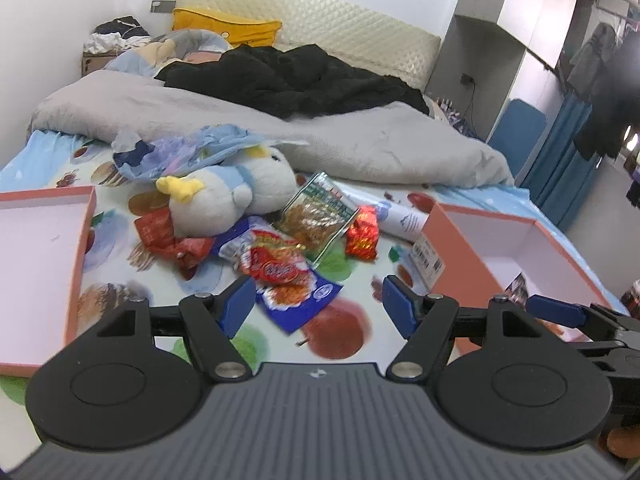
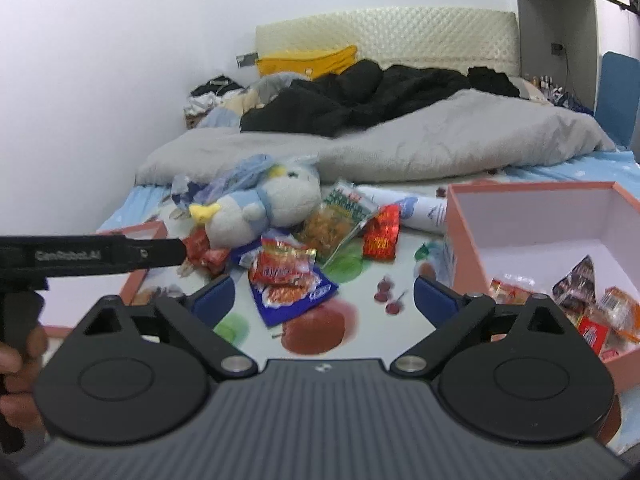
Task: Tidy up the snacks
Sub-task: 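Lift both tools out of the pink box back over the snack pile, then grasp the red-labelled meat packet with the right tool while the left tool grasps the red wrapper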
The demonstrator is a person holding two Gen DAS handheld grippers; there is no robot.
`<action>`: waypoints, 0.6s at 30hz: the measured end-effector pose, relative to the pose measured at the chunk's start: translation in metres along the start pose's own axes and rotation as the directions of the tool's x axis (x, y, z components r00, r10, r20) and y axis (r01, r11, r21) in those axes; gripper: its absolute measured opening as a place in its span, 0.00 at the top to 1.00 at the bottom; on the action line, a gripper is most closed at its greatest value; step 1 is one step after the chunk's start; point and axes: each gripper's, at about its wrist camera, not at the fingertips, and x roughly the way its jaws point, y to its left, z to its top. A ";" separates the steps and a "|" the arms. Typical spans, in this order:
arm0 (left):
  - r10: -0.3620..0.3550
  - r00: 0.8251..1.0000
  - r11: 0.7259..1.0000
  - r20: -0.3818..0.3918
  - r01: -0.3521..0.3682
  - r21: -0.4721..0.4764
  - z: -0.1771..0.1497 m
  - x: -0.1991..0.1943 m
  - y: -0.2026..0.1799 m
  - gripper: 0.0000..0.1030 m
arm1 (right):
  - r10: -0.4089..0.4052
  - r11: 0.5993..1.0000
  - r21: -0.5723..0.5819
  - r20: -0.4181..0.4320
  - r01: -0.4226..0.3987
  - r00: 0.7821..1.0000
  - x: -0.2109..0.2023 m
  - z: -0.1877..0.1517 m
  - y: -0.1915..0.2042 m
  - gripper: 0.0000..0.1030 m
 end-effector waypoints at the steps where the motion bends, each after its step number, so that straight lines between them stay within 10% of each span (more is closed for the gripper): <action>1: 0.006 1.000 1.000 -0.003 -0.006 0.004 -0.002 0.000 0.002 0.28 | -0.002 1.000 -0.007 0.002 0.002 1.000 0.001 -0.002 0.001 0.05; 18: 0.066 0.996 0.995 -0.065 -0.071 -0.076 -0.012 0.047 0.052 0.28 | 0.070 0.997 -0.020 -0.080 -0.072 0.994 0.061 -0.007 0.000 0.05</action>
